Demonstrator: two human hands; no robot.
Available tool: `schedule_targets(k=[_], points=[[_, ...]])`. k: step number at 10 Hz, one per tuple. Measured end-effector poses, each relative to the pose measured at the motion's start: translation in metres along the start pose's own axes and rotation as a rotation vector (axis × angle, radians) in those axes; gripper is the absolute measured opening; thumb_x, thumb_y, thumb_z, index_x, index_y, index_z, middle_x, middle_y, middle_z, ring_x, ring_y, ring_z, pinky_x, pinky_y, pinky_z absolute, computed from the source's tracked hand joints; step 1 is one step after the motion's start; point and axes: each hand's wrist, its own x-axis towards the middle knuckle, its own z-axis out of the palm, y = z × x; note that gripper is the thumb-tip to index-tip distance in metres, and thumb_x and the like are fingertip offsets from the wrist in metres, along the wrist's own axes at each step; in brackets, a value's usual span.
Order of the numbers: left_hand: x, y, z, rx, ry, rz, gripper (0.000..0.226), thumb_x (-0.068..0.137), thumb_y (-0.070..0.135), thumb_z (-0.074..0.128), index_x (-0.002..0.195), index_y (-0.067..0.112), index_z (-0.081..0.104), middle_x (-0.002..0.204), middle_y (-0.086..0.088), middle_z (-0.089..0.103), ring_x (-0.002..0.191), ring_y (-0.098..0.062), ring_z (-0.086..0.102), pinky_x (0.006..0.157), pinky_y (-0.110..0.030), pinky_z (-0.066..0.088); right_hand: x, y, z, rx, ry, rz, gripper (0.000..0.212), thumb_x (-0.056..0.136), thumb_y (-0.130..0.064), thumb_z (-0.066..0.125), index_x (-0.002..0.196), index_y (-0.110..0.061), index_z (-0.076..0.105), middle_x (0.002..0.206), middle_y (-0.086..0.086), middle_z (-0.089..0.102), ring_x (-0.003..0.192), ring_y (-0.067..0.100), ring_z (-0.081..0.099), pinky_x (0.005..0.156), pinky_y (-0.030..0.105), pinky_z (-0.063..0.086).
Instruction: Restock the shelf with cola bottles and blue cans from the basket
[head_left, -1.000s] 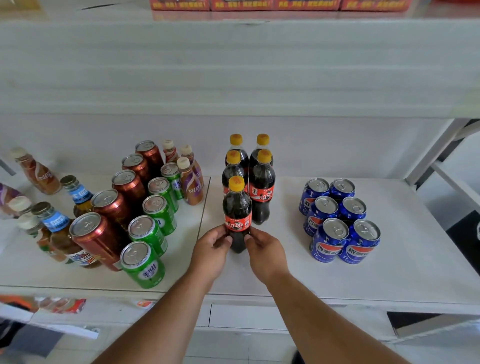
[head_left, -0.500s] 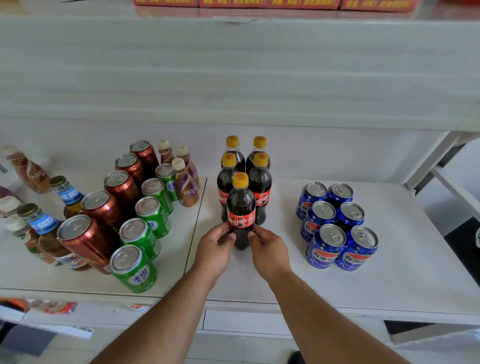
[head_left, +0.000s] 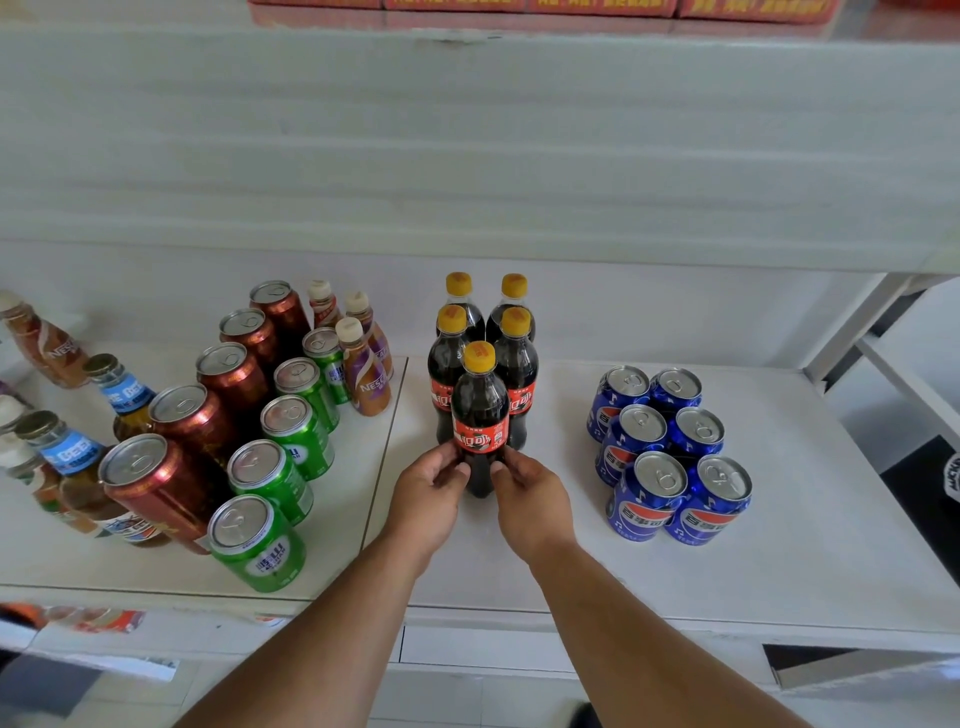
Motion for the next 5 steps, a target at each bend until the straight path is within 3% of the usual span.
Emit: schedule_targets(k=[1, 3, 5], points=[[0.001, -0.002, -0.001, 0.0, -0.007, 0.005, 0.044, 0.105, 0.01, 0.059, 0.144, 0.03, 0.064, 0.138, 0.014, 0.069, 0.132, -0.006, 0.06, 0.118, -0.035, 0.043, 0.0, 0.0, 0.0, -0.011, -0.007, 0.0, 0.04, 0.108, -0.027, 0.053, 0.147, -0.023, 0.061, 0.137, -0.005, 0.069, 0.125, 0.015, 0.063, 0.094, 0.019, 0.043], [-0.002, 0.003, -0.002, 0.018, -0.037, 0.02, 0.044, 0.105, 0.009, 0.057, 0.144, 0.03, 0.063, 0.135, 0.015, 0.07, 0.13, -0.003, 0.06, 0.111, -0.025, 0.043, 0.0, 0.0, 0.0, -0.03, -0.003, -0.015, 0.038, 0.107, -0.028, 0.054, 0.143, -0.022, 0.063, 0.131, -0.003, 0.071, 0.111, 0.012, 0.063, 0.089, 0.021, 0.043], [-0.012, 0.009, -0.012, 0.054, -0.102, 0.007, 0.055, 0.105, 0.012, 0.058, 0.154, 0.037, 0.05, 0.147, 0.019, 0.055, 0.138, -0.001, 0.046, 0.112, -0.027, 0.035, -0.005, -0.002, -0.003, -0.011, 0.002, 0.04, 0.041, 0.106, -0.034, 0.056, 0.144, -0.02, 0.062, 0.135, -0.001, 0.07, 0.117, 0.017, 0.065, 0.092, 0.024, 0.047]])
